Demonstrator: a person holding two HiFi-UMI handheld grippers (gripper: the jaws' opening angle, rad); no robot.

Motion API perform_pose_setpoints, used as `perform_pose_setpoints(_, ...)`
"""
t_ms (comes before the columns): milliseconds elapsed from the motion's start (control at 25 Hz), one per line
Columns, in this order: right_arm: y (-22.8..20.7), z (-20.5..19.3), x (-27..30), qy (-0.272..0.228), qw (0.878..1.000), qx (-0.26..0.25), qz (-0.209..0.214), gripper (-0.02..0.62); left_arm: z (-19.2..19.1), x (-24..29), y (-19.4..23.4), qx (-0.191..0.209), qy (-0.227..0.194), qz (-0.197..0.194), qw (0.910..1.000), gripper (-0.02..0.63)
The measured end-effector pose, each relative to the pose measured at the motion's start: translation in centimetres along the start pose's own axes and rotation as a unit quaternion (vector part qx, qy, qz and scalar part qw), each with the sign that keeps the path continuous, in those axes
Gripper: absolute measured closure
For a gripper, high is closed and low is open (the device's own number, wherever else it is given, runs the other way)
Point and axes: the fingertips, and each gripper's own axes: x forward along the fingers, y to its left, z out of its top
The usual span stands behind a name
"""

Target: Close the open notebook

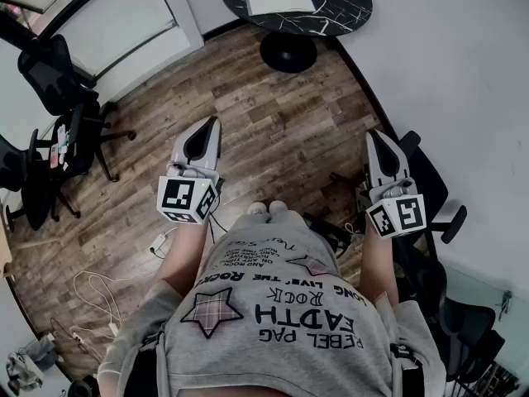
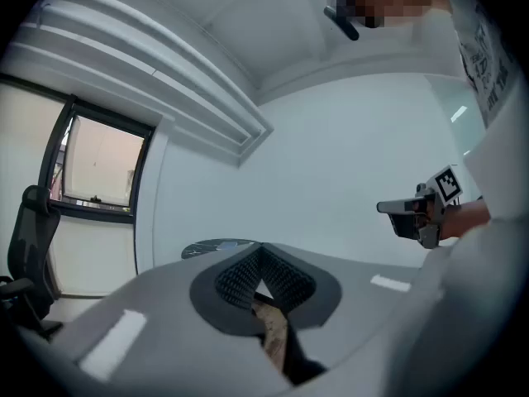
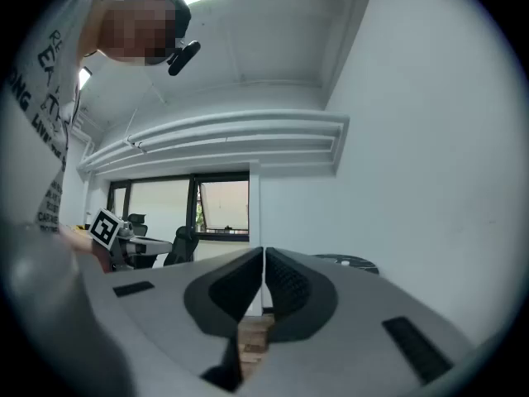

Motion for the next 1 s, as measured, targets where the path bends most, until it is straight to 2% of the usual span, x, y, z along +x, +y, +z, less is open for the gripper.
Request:
perform_pose_setpoints(240,0.5,0.0,-1.2,0.005,1.000,-0.005,-0.003,0.577,-1.3,-1.1,-0.4,-0.013,0.018,-0.001,0.9998,0.597)
perform_pose_setpoints(1000,1.2,0.4,0.3,-0.018,1.000,0.024,-0.007,0.577,-1.8,-0.5,1.3,-0.026,0.014,0.000,0.9996,0.597)
